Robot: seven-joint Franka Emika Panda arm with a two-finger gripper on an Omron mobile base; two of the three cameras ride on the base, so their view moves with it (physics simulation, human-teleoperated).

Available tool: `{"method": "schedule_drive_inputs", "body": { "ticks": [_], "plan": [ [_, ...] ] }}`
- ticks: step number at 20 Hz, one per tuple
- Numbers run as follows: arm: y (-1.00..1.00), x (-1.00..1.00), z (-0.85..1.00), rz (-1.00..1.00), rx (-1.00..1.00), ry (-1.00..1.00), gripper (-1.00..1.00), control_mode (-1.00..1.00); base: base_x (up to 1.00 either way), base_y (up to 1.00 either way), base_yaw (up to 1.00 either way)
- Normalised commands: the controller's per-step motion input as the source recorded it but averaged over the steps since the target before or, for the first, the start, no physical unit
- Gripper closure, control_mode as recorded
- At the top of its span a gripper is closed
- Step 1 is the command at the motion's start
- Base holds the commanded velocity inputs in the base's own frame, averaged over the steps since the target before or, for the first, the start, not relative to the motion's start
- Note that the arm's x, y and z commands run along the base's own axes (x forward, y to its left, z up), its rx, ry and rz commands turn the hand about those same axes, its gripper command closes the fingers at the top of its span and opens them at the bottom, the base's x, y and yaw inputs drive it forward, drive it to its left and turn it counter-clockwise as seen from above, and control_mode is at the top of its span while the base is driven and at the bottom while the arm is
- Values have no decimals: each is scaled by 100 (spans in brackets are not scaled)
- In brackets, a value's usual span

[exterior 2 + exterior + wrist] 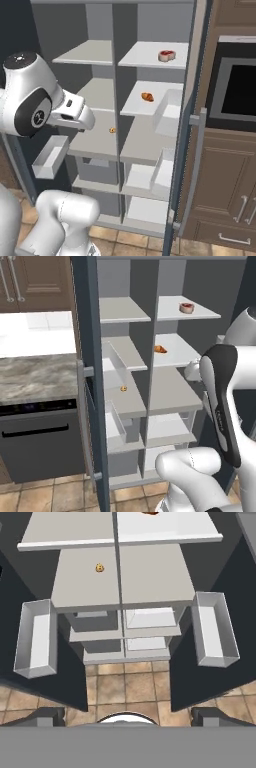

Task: Pick up the frozen steak from the freezer, place it on any shelf in the fridge, and close the fridge and freezer doors when done.

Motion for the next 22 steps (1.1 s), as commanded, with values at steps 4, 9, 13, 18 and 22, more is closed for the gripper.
{"method": "schedule_drive_inputs", "body": {
  "ticks": [4,9,13,18,22],
  "plan": [
    [0,0,0,0,0,0,-100,100,-55,2,0],
    [0,0,0,0,0,0,-100,-100,-18,0,0],
    [0,0,0,0,0,0,-100,-100,0,0,0],
    [1,-1,0,0,0,0,-100,-100,0,0,0],
    [28,-45,4,10,-1,-13,-100,-100,0,0,0]
  ]
}}
